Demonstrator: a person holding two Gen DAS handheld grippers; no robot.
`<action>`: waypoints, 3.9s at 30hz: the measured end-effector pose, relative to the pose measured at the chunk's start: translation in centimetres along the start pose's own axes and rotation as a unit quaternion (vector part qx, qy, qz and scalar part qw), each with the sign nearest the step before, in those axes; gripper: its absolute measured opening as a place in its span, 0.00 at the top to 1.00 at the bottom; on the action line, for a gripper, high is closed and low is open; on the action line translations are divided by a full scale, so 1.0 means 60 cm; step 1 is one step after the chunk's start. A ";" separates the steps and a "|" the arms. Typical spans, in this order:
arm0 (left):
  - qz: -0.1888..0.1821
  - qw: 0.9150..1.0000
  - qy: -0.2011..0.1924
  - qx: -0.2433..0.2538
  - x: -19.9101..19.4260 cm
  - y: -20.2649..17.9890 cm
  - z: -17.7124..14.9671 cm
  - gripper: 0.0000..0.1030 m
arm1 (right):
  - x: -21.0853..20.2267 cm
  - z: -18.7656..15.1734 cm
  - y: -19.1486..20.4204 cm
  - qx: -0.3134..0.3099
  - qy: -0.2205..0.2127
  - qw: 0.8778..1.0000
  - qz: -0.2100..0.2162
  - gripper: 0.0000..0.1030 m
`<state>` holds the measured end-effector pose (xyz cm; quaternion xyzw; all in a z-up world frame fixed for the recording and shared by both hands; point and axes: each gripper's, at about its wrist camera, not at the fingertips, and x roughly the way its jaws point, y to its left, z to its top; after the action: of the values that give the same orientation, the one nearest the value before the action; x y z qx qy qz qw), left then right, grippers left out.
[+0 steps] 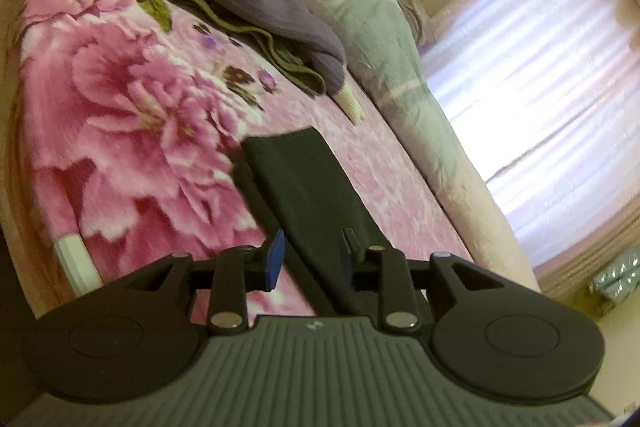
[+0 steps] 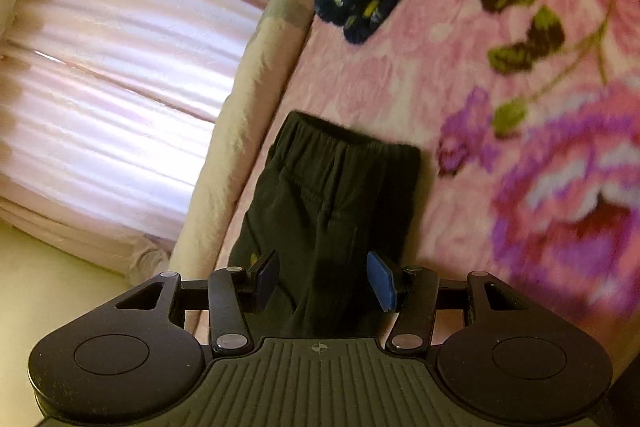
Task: Fold clothes
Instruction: 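Hold the folded trousers with the left tool on the leg and right tool on the waistband, then lift the black trousers with both tools and lay them flat on the sheet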
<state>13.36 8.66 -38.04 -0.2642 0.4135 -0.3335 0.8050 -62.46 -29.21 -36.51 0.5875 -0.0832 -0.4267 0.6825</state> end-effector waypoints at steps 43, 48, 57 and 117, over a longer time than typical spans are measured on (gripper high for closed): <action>-0.003 0.998 0.021 -0.056 0.088 0.019 -0.004 0.83 | 0.039 0.013 0.007 0.002 0.012 1.000 -0.009 0.58; -0.005 0.997 0.021 -0.071 0.092 0.023 0.002 0.79 | 0.044 0.008 -0.011 0.020 0.014 1.000 -0.012 0.58; 0.001 0.999 0.014 -0.038 0.105 0.008 0.004 1.00 | 0.053 0.014 -0.004 0.002 0.010 1.000 -0.017 0.69; -0.099 0.843 0.093 0.520 0.055 -0.313 -0.431 0.85 | 0.078 -0.306 0.154 -0.618 -0.011 0.779 -0.105 0.57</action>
<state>-12.96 -9.69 -39.90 0.1855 0.2238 -0.6007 0.7448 -43.78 -19.48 -35.72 0.0398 0.2535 -0.4622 0.8488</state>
